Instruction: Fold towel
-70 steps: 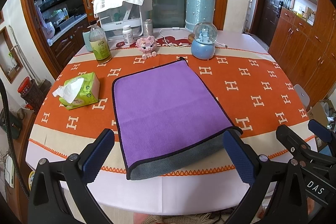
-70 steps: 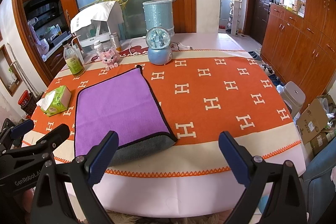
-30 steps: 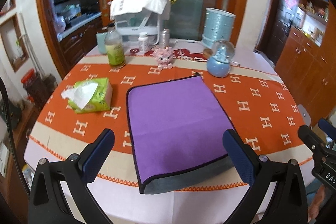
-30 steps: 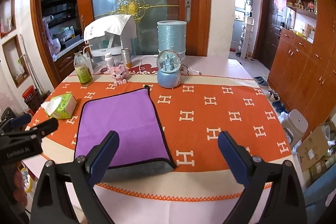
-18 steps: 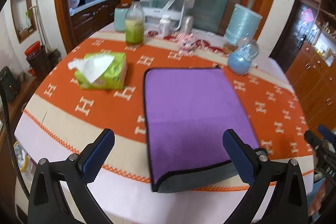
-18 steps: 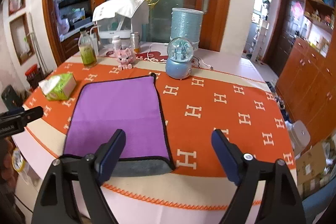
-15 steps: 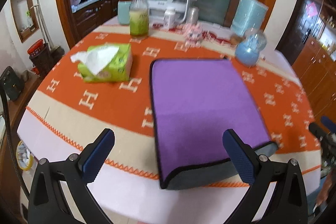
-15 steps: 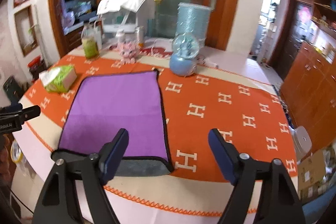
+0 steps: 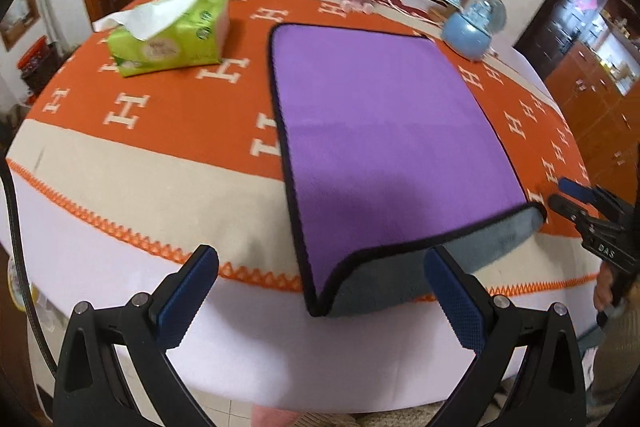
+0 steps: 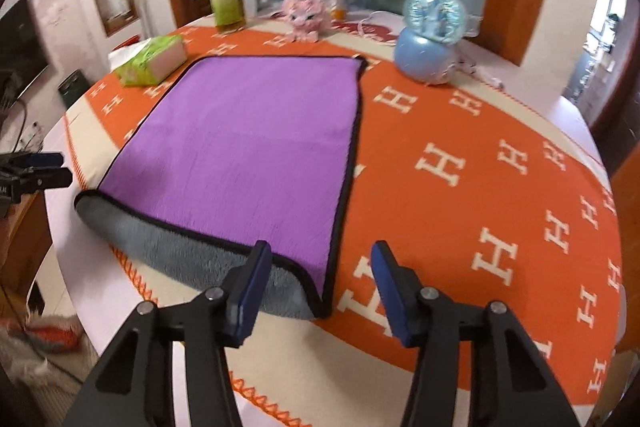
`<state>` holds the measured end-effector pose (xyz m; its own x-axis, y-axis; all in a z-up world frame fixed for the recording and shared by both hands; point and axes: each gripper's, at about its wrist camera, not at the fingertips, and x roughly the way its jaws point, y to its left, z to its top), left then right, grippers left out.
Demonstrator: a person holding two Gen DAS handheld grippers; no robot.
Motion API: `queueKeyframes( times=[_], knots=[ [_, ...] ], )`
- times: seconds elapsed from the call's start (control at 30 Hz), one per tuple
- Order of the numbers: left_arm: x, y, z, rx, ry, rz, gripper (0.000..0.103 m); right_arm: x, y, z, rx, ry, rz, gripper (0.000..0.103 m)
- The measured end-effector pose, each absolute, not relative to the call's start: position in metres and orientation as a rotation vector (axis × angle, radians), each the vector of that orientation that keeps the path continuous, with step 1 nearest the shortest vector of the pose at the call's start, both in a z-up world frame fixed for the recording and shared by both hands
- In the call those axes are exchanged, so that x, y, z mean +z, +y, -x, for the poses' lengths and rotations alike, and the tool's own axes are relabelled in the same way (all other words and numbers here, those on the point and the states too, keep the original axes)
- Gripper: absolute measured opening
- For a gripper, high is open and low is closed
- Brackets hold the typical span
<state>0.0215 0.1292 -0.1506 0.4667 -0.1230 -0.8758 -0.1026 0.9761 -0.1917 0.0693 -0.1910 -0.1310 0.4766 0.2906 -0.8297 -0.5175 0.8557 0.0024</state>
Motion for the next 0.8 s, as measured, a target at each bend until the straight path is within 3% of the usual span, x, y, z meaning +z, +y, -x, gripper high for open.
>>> queueKeyframes(
  times=[0.2, 0.27, 0.53, 0.8],
  knots=[
    [-0.161, 0.123, -0.025, -0.112, 1.104, 0.223, 0.095, -0.142, -0.188, -0.068, 0.597, 0.974, 0.298, 0.049],
    [-0.164, 0.122, -0.028, -0.144, 1.115, 0.236, 0.088, -0.146, -0.186, -0.069, 0.619, 0.985, 0.306, 0.047],
    [-0.172, 0.116, -0.032, -0.220, 1.137, 0.235, 0.074, -0.158, -0.188, -0.075, 0.679, 1.038, 0.280, 0.028],
    [-0.180, 0.118, -0.035, -0.249, 1.175, 0.266, 0.060, -0.159, -0.189, -0.074, 0.683, 1.041, 0.287, 0.021]
  ],
)
